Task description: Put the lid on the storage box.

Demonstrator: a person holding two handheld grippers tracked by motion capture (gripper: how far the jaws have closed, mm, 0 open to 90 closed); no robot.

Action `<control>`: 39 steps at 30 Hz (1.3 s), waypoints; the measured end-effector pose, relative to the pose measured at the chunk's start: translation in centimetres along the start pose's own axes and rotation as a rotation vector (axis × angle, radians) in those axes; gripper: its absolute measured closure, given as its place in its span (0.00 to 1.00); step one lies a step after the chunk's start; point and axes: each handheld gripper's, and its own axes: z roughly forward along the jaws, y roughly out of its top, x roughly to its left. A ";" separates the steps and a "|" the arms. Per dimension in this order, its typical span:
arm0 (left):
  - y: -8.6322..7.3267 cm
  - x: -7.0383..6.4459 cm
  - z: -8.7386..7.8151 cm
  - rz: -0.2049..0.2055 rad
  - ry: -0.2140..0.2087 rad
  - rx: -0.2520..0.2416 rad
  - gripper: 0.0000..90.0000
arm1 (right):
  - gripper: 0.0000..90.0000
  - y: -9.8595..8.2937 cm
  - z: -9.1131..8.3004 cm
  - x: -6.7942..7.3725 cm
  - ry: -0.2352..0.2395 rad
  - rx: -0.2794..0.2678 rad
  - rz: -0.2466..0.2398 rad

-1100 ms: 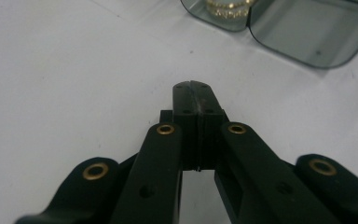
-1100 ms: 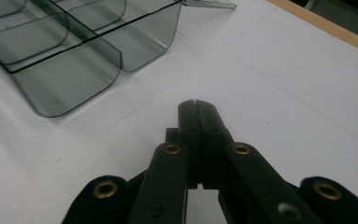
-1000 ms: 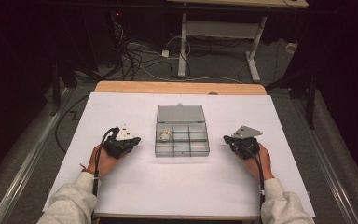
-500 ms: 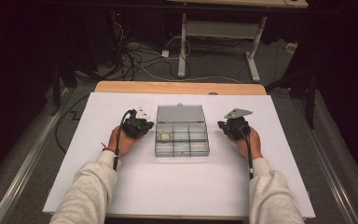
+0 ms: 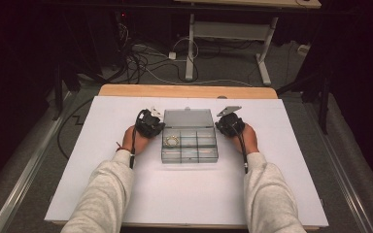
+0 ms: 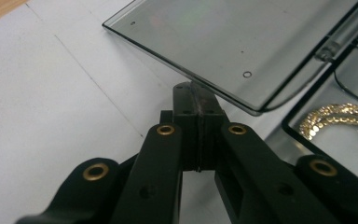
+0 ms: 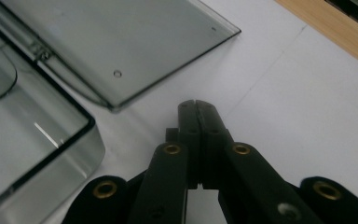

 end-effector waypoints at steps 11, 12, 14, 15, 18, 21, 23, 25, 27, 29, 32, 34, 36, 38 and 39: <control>0.4 0.0 0.8 -0.007 0.014 -0.011 0.97 | 1.00 1.1 1.3 -0.2 0.014 -0.013 -0.003; 0.4 0.0 0.9 -0.008 0.019 -0.014 0.97 | 1.00 1.2 1.3 -0.3 0.015 -0.014 0.003; 0.5 0.0 1.1 -0.009 0.023 -0.017 0.97 | 1.00 1.2 1.3 -0.3 0.011 -0.011 0.017; 0.5 -0.1 1.1 -0.009 0.025 -0.017 0.97 | 1.00 1.2 1.4 -0.2 0.007 -0.014 0.020; 0.5 -0.1 1.2 0.001 0.029 -0.022 0.97 | 1.00 1.3 1.4 -0.1 0.000 -0.013 0.020; 0.5 -0.2 1.3 0.003 0.035 -0.030 0.97 | 1.00 1.4 1.4 0.0 -0.018 -0.020 0.016; 0.5 -0.2 1.2 0.008 0.036 -0.038 0.97 | 1.00 1.4 1.3 0.0 -0.014 -0.025 0.024; 0.6 -0.2 1.3 0.009 0.036 -0.043 0.97 | 1.00 1.4 1.2 0.0 -0.021 -0.030 0.024; 0.5 -0.3 1.4 0.015 0.041 -0.045 0.97 | 1.00 1.5 1.2 0.1 -0.031 -0.036 0.022; 0.5 -0.4 1.4 0.021 0.051 -0.053 0.97 | 1.00 1.5 1.2 0.1 -0.045 -0.035 0.024; 0.6 -0.4 1.5 0.025 0.060 -0.068 0.97 | 1.00 1.6 1.1 0.2 -0.059 -0.041 0.029; 0.7 -0.5 1.5 0.032 0.065 -0.076 0.97 | 1.00 1.6 1.0 0.2 -0.065 -0.048 0.034; 0.8 -0.5 1.5 0.046 0.069 -0.090 0.97 | 1.00 1.7 1.0 0.2 -0.070 -0.056 0.038; 0.9 -0.6 1.4 0.054 0.072 -0.111 0.97 | 1.00 1.7 0.8 0.2 -0.076 -0.074 0.045; 1.0 -0.6 1.4 0.068 0.081 -0.118 0.97 | 1.00 1.8 0.7 0.3 -0.079 -0.080 0.049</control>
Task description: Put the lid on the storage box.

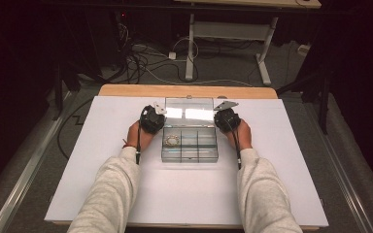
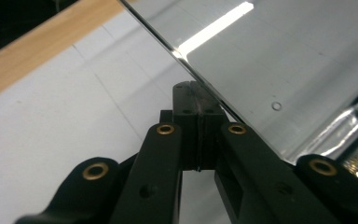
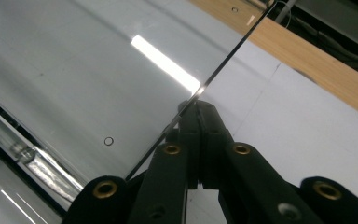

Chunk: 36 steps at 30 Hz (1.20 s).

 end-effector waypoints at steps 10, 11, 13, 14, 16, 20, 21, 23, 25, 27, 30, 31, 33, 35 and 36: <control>1.0 -0.4 -0.4 0.023 0.017 -0.061 0.97 | 1.00 0.6 -0.8 0.0 -0.022 -0.047 0.004; 1.1 -0.4 -0.4 0.029 0.018 -0.061 0.97 | 1.00 0.7 -0.9 0.0 -0.023 -0.051 0.002; 1.4 -0.5 -0.5 0.031 0.017 -0.071 0.97 | 1.00 0.9 -1.1 -0.1 -0.030 -0.060 -0.001; 1.5 -0.5 -0.6 0.028 0.016 -0.074 0.97 | 1.00 1.0 -1.2 -0.1 -0.032 -0.065 0.001; 1.8 -0.6 -0.7 0.033 0.017 -0.082 0.97 | 1.00 1.2 -1.4 -0.1 -0.035 -0.073 0.000; 2.2 -0.7 -0.8 0.035 0.016 -0.091 0.97 | 1.00 1.5 -1.7 -0.1 -0.043 -0.080 -0.004; 2.3 -0.7 -0.9 0.034 0.016 -0.092 0.97 | 1.00 1.5 -1.8 0.0 -0.045 -0.078 0.002; 2.5 -0.8 -0.9 0.039 0.017 -0.095 0.97 | 1.00 1.6 -1.8 0.0 -0.046 -0.082 -0.002; 2.6 -0.9 -1.0 0.039 0.015 -0.100 0.97 | 1.00 1.7 -1.9 0.0 -0.047 -0.086 0.001; 2.7 -0.9 -1.0 0.047 0.018 -0.099 0.97 | 1.00 1.7 -2.0 0.0 -0.047 -0.086 -0.001; 2.9 -1.0 -1.0 0.051 0.022 -0.100 0.97 | 1.00 1.9 -2.1 0.1 -0.054 -0.092 0.001; 2.9 -1.0 -1.1 0.055 0.022 -0.099 0.97 | 1.00 1.9 -2.2 0.1 -0.054 -0.093 0.000; 3.1 -1.0 -1.1 0.053 0.023 -0.104 0.97 | 1.00 2.0 -2.3 0.0 -0.057 -0.098 -0.003; 3.2 -1.1 -1.2 0.057 0.025 -0.106 0.97 | 1.00 2.1 -2.4 0.0 -0.060 -0.102 -0.003; 3.3 -1.1 -1.2 0.054 0.025 -0.110 0.97 | 1.00 2.2 -2.5 0.0 -0.060 -0.101 0.003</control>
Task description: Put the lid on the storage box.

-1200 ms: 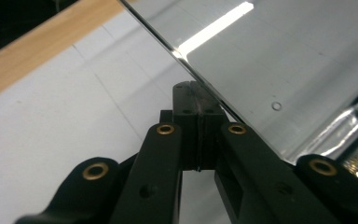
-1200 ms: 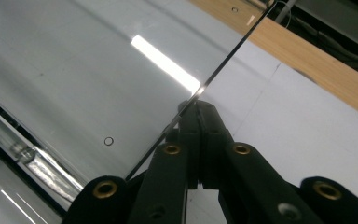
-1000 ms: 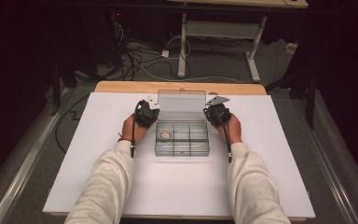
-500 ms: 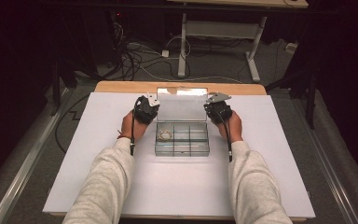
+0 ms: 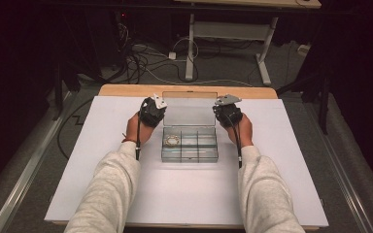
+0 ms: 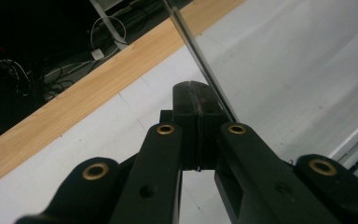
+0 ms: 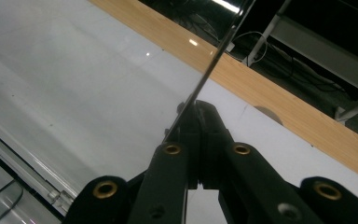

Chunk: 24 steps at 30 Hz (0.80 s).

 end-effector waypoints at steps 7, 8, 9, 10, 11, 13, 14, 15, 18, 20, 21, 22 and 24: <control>0.6 -0.1 -0.2 0.003 0.001 -0.009 0.97 | 1.00 0.3 -0.3 0.0 -0.008 -0.008 -0.002; 0.7 -0.1 -0.3 0.003 0.002 -0.011 0.97 | 1.00 0.3 -0.4 0.0 -0.009 -0.011 -0.007; 0.7 -0.1 -0.3 0.003 0.001 -0.013 0.97 | 1.00 0.4 -0.5 0.0 -0.009 -0.014 -0.004; 0.8 -0.1 -0.3 0.002 0.001 -0.013 0.97 | 1.00 0.4 -0.5 0.0 -0.009 -0.015 -0.007; 0.8 -0.2 -0.4 0.003 0.001 -0.013 0.97 | 1.00 0.5 -0.6 0.0 -0.011 -0.014 -0.005; 1.0 -0.2 -0.4 0.003 0.002 -0.018 0.97 | 1.00 0.6 -0.7 0.0 -0.015 -0.017 -0.004; 1.0 -0.2 -0.5 0.003 0.001 -0.018 0.97 | 1.00 0.6 -0.7 0.0 -0.015 -0.019 -0.004; 1.1 -0.2 -0.5 0.003 0.001 -0.021 0.97 | 1.00 0.6 -0.8 0.0 -0.015 -0.021 -0.007; 1.3 -0.3 -0.6 0.007 0.000 -0.022 0.97 | 1.00 0.8 -1.0 0.0 -0.018 -0.026 -0.004; 1.5 -0.3 -0.7 0.003 -0.002 -0.026 0.97 | 1.00 0.9 -1.1 0.0 -0.019 -0.027 -0.006; 1.6 -0.3 -0.8 0.005 -0.001 -0.026 0.97 | 1.00 0.9 -1.1 -0.1 -0.019 -0.030 -0.008; 1.8 -0.3 -0.8 0.007 -0.001 -0.028 0.97 | 1.00 0.9 -1.2 0.0 -0.020 -0.030 -0.002; 2.0 -0.4 -1.0 0.007 -0.004 -0.033 0.97 | 1.00 1.0 -1.4 -0.1 -0.022 -0.034 -0.010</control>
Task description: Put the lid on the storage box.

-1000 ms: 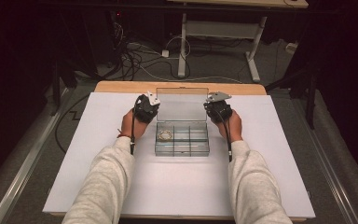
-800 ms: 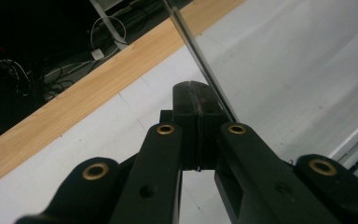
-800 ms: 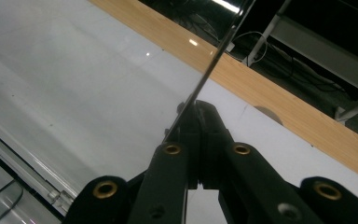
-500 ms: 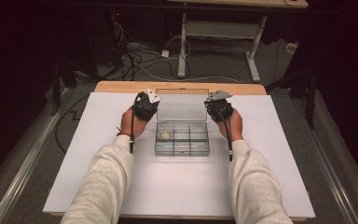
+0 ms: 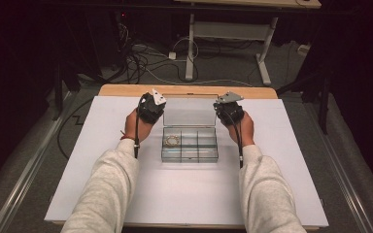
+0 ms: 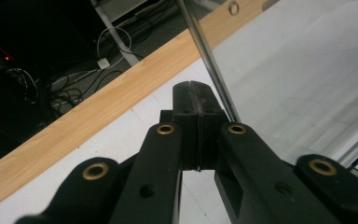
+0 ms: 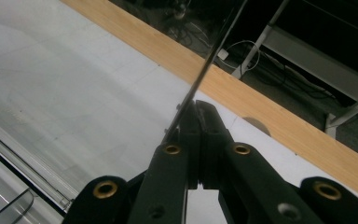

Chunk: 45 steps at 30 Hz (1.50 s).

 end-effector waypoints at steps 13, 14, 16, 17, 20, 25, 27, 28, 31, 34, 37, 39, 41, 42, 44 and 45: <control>0.9 -0.3 -0.8 -0.019 -0.011 -0.026 0.97 | 1.00 0.4 -1.0 -0.2 0.012 -0.028 0.024; 1.0 -0.3 -0.9 -0.024 -0.010 -0.030 0.97 | 1.00 0.4 -1.1 -0.2 0.011 -0.031 0.025; 1.1 -0.4 -1.0 -0.035 -0.007 -0.039 0.97 | 1.00 0.5 -1.2 -0.2 0.012 -0.042 0.031; 1.1 -0.4 -1.1 -0.049 -0.008 -0.043 0.97 | 1.00 0.5 -1.3 -0.2 0.013 -0.044 0.036; 1.2 -0.4 -1.2 -0.063 -0.013 -0.052 0.97 | 1.00 0.5 -1.4 -0.3 0.025 -0.045 0.032; 1.4 -0.4 -1.5 -0.073 -0.028 -0.060 0.97 | 1.00 0.6 -1.8 -0.3 0.030 -0.058 0.039; 1.5 -0.5 -1.7 -0.076 -0.029 -0.065 0.97 | 1.00 0.7 -1.9 -0.4 0.033 -0.066 0.047; 1.5 -0.5 -1.7 -0.076 -0.030 -0.065 0.97 | 1.00 0.7 -2.0 -0.4 0.034 -0.069 0.046; 1.6 -0.5 -1.9 -0.084 -0.035 -0.072 0.97 | 1.00 0.7 -2.1 -0.3 0.035 -0.074 0.038; 1.8 -0.6 -2.0 -0.077 -0.039 -0.072 0.97 | 1.00 0.7 -2.4 -0.3 0.034 -0.082 0.039; 1.9 -0.7 -2.3 -0.077 -0.044 -0.069 0.97 | 1.00 0.8 -2.7 -0.3 0.029 -0.095 0.033; 1.8 -0.7 -2.4 -0.075 -0.044 -0.067 0.97 | 1.00 0.9 -2.9 -0.2 0.022 -0.101 0.033; 1.9 -0.7 -2.5 -0.075 -0.045 -0.069 0.97 | 1.00 0.9 -3.0 -0.1 0.013 -0.108 0.031; 1.9 -0.7 -2.6 -0.079 -0.048 -0.070 0.97 | 1.00 0.9 -3.1 0.0 0.014 -0.109 0.032; 1.9 -0.8 -2.7 -0.079 -0.047 -0.074 0.97 | 1.00 0.8 -3.2 0.1 0.007 -0.107 0.033; 1.9 -0.8 -2.7 -0.080 -0.047 -0.076 0.97 | 1.00 0.9 -3.2 0.2 0.001 -0.106 0.033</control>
